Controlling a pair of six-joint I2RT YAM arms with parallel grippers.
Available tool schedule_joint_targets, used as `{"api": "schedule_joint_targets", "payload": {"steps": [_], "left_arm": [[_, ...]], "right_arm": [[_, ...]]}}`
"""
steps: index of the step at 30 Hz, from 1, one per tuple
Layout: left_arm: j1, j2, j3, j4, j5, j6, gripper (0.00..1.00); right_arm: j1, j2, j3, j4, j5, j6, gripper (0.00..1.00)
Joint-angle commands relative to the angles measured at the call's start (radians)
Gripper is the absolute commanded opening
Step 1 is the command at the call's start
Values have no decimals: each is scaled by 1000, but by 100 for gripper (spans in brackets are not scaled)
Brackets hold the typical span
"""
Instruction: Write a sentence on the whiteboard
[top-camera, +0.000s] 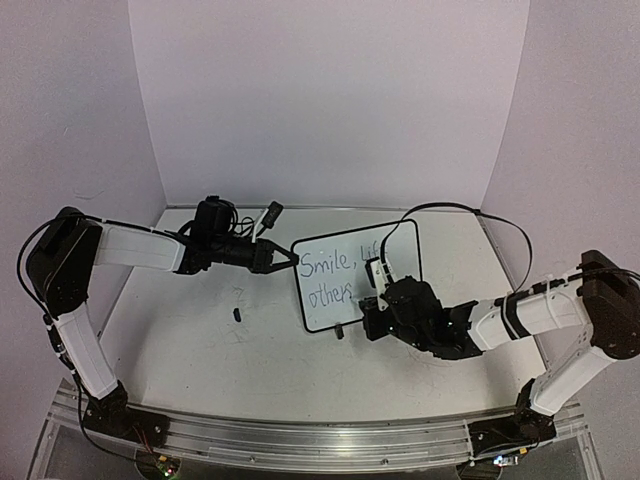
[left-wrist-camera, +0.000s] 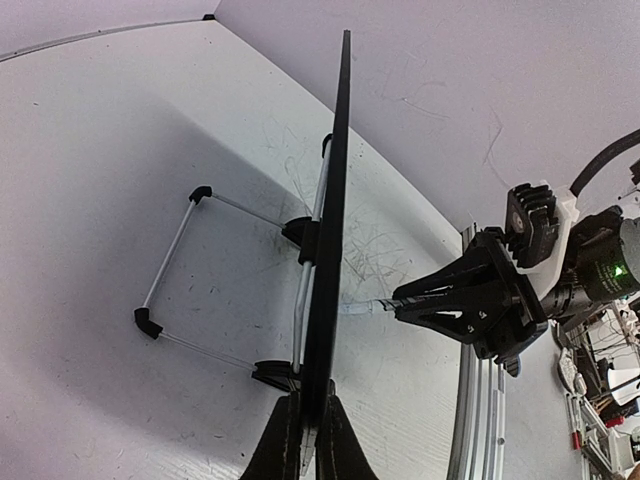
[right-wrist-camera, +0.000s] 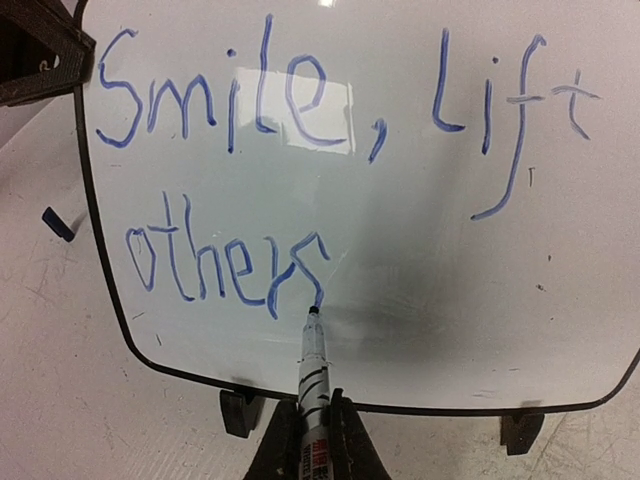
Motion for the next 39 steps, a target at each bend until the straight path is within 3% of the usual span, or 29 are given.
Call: {"api": "schedule_joint_targets", "payload": {"steps": [1,10,15,19,39], "left_arm": [[4,-32,37,-7,24,3,0],[3,-34,37,-7,25,4,0],[4,-33,37,-7,22,4,0],[4,-31,39,-7,22,5,0],[4,-33,37,-10,20,7,0]], "right_arm": [[3,23,49,26,11,3,0],[3,21,60,30,6,-4,0],[3,-59,12,22,-42,-10,0],[1,-105,-30,17,4,-11,0],[-10,-10,20,18,62,-13,0]]}}
